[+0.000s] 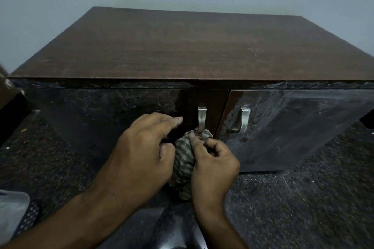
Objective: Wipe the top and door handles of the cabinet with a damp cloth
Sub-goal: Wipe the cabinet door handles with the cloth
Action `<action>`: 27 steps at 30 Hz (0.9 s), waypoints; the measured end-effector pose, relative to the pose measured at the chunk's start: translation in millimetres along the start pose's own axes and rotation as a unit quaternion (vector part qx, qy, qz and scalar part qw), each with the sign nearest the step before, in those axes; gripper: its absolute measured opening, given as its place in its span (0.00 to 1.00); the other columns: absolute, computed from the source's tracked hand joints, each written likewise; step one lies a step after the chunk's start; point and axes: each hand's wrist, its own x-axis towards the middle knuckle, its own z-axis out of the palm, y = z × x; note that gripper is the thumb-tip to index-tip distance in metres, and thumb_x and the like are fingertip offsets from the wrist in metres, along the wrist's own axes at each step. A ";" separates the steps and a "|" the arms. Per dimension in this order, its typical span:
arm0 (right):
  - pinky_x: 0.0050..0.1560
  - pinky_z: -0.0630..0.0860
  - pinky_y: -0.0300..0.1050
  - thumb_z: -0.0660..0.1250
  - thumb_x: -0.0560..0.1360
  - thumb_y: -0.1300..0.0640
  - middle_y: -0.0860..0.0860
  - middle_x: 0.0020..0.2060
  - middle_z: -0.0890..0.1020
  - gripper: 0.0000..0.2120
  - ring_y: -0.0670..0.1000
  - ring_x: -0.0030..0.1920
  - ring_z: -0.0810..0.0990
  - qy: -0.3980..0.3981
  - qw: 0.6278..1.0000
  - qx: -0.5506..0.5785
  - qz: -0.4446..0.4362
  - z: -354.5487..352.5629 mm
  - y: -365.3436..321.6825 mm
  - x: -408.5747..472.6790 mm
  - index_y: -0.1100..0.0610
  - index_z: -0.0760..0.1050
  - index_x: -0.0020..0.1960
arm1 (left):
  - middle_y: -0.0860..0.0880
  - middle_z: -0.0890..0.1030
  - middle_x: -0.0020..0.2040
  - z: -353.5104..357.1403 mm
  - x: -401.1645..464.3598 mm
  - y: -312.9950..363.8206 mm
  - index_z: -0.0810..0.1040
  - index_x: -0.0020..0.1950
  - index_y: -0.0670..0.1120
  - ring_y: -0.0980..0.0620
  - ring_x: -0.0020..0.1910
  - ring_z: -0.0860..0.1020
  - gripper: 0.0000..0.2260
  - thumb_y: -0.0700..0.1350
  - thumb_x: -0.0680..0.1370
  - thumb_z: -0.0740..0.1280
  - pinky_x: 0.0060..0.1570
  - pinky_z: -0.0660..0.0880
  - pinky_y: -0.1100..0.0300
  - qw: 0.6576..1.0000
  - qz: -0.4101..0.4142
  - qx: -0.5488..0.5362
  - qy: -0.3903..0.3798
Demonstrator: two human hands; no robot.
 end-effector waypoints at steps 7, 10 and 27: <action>0.41 0.72 0.26 0.79 0.68 0.66 0.48 0.38 0.80 0.11 0.43 0.40 0.79 0.024 0.975 -0.057 -0.213 -2.4 -20.3 -5.4 0.58 0.78 0.39 | 0.51 0.81 0.54 3.4 0.2 3.8 0.80 0.62 0.41 0.56 0.53 0.78 0.22 0.37 0.69 0.61 0.56 0.74 0.65 1.000 0.001 -0.006 -0.008; 0.47 0.71 0.24 0.77 0.69 0.70 0.52 0.41 0.80 0.08 0.41 0.43 0.77 0.014 0.946 -0.092 -0.310 -3.8 -27.2 -5.7 0.63 0.79 0.42 | 0.50 0.81 0.56 4.6 0.8 4.8 0.80 0.62 0.41 0.56 0.54 0.78 0.22 0.37 0.69 0.62 0.58 0.71 0.68 1.000 0.001 -0.008 -0.009; 0.49 0.80 0.49 0.72 0.72 0.71 0.57 0.48 0.81 0.07 0.54 0.49 0.81 -0.019 0.900 -0.153 -0.408 -3.0 -35.1 0.5 0.66 0.81 0.50 | 0.53 0.76 0.63 14.7 1.1 4.4 0.75 0.69 0.44 0.59 0.63 0.73 0.24 0.39 0.72 0.63 0.63 0.67 0.70 0.999 0.001 -0.045 -0.008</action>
